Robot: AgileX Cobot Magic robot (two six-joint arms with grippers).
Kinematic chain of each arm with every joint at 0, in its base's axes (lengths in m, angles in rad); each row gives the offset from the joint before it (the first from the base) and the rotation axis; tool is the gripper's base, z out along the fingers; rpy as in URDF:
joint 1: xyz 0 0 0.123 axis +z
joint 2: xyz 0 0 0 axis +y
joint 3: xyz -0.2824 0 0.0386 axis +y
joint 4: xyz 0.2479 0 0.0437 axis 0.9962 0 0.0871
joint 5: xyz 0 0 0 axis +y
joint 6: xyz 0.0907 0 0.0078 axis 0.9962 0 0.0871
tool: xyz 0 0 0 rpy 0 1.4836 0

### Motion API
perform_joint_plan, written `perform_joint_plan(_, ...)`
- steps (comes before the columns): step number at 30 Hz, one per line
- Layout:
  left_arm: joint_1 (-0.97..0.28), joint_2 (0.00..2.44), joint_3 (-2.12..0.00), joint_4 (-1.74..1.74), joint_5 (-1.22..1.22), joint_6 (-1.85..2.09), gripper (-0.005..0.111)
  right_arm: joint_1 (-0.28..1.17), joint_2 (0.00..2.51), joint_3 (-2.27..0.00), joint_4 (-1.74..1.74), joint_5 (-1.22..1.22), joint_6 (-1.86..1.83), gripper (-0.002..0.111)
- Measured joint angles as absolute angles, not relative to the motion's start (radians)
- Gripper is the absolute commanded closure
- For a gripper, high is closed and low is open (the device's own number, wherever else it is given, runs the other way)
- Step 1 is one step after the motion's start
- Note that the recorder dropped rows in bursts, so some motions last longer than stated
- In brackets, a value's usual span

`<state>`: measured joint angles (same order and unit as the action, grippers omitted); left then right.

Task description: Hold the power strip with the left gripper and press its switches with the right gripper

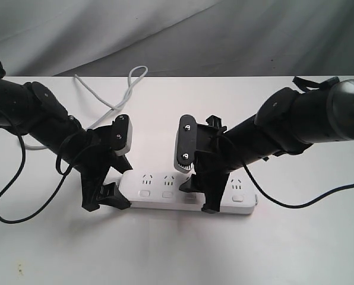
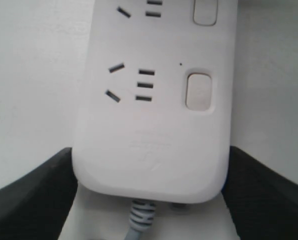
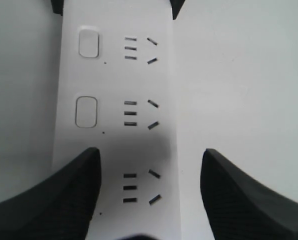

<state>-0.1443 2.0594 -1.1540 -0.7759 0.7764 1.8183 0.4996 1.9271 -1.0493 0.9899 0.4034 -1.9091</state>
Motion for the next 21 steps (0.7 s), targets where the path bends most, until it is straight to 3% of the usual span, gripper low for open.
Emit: perform_joint_plan(21,-0.144,2.059,-1.154,-0.776,0.776,1.818,0.043,0.5,1.921,-0.998,1.02,0.378,-1.925,0.053)
